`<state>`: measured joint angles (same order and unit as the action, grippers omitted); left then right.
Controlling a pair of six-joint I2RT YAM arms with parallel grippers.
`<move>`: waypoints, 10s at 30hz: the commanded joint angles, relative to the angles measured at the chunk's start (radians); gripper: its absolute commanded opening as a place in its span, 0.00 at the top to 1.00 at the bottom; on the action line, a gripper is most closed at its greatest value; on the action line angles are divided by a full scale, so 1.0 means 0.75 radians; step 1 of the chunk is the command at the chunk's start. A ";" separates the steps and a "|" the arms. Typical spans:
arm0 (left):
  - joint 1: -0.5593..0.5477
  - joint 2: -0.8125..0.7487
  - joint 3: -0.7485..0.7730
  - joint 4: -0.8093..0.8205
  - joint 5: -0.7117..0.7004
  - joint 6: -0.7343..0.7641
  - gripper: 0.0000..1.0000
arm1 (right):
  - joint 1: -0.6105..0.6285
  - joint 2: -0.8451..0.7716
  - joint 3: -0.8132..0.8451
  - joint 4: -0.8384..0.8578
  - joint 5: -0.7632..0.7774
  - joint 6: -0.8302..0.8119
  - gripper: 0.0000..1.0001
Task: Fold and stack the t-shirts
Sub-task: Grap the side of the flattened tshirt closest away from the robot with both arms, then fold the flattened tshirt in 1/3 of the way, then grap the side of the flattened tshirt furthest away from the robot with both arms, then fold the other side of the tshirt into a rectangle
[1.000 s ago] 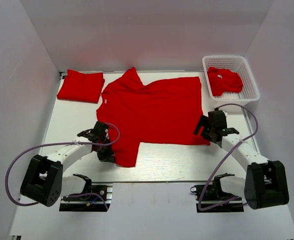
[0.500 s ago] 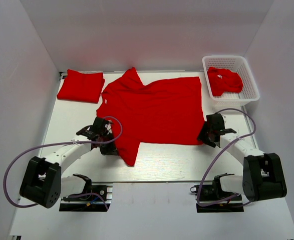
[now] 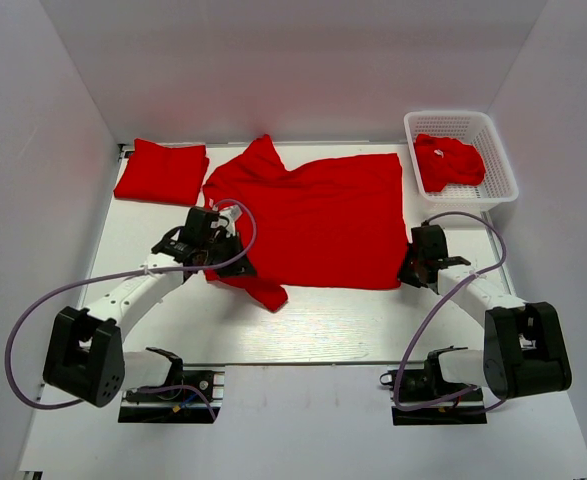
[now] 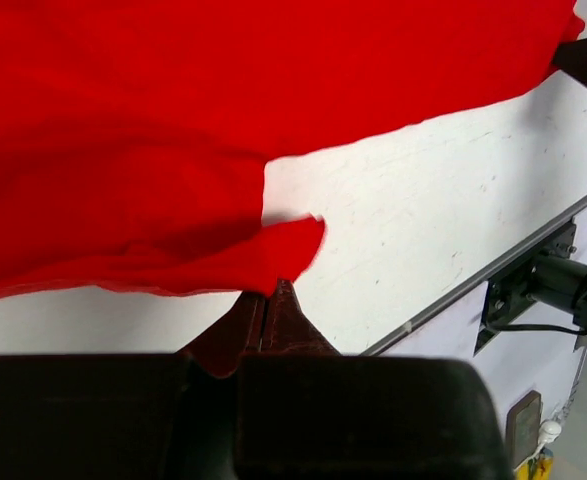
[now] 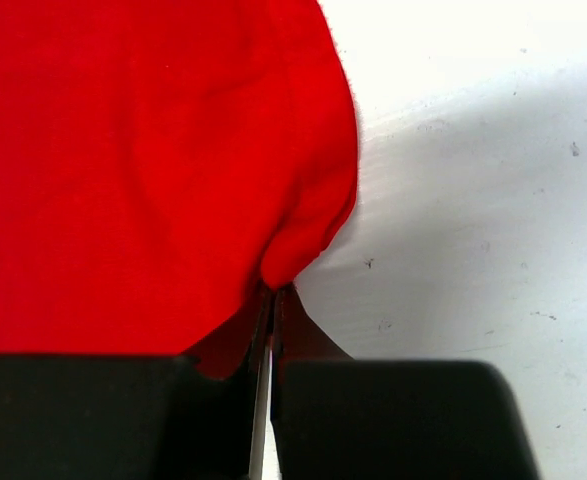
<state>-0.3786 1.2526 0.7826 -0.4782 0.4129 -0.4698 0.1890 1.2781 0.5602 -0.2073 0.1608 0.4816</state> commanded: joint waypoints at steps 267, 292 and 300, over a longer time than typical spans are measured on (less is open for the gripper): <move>0.249 -0.705 -0.442 -0.236 -0.199 -0.196 1.00 | 0.094 0.468 0.664 -0.055 0.274 -0.213 1.00; 0.249 -0.404 -0.133 -0.007 -0.405 -0.153 0.00 | 0.145 0.290 0.648 -0.031 -0.203 -0.341 0.10; 0.249 0.027 -0.041 0.208 -0.524 -0.077 0.00 | 0.163 0.451 0.627 0.113 -0.468 -0.356 0.10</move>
<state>-0.1909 1.2362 0.7101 -0.4332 0.0654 -0.5644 0.3130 1.5776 1.0348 -0.1890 -0.0902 0.2310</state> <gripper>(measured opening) 0.992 0.904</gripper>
